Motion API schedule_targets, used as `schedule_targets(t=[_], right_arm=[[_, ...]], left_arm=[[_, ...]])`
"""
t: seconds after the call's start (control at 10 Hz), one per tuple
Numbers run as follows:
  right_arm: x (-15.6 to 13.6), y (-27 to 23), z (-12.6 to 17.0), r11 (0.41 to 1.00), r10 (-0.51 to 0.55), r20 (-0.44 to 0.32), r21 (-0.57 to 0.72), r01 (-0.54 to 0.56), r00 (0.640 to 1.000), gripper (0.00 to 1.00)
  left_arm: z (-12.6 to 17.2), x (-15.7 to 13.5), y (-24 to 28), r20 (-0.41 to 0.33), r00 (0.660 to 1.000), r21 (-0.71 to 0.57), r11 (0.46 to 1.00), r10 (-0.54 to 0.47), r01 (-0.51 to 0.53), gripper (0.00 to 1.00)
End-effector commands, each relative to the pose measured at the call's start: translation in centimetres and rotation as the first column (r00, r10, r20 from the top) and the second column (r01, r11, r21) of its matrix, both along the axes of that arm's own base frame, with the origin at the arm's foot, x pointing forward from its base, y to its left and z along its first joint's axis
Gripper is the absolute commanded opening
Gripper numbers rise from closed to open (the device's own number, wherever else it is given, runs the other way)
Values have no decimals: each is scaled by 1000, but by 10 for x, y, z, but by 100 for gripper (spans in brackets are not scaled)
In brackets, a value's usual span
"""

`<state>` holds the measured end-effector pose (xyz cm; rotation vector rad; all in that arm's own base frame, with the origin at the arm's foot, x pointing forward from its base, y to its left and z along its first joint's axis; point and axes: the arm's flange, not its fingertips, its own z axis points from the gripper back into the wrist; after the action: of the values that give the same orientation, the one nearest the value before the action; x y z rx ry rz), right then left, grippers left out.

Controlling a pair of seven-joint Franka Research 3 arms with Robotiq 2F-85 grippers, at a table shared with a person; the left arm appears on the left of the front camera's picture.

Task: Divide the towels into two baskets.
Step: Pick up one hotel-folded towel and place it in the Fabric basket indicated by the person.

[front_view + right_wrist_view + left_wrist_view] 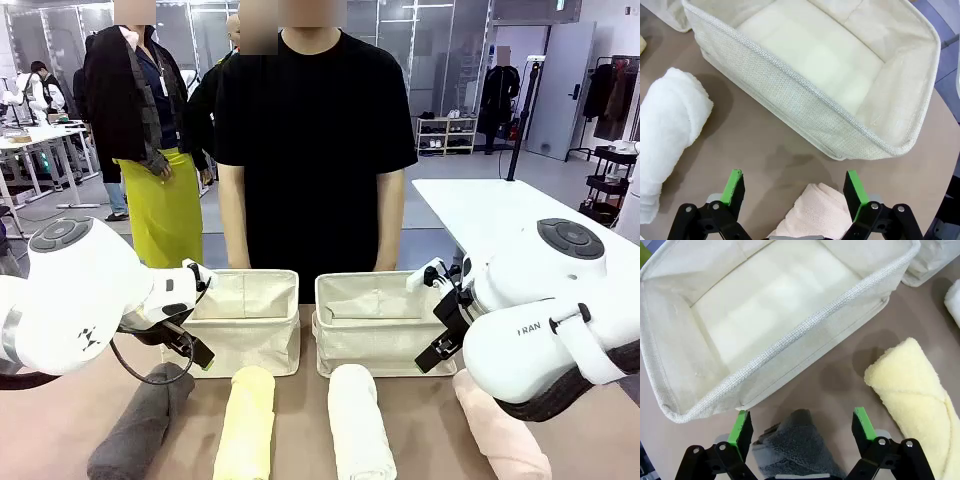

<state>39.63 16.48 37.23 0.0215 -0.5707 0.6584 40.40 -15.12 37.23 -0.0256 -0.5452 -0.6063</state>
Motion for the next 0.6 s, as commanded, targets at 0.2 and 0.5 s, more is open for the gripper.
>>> schedule_targets(t=[0.2,0.5], right_arm=[[0,0,0,1000,0,0,0,0,1000,100],[0,0,0,1000,0,0,0,0,1000,100]], left_arm=[[0,0,0,0,1000,0,1000,0,0,100],[0,0,0,0,1000,0,1000,0,0,100]])
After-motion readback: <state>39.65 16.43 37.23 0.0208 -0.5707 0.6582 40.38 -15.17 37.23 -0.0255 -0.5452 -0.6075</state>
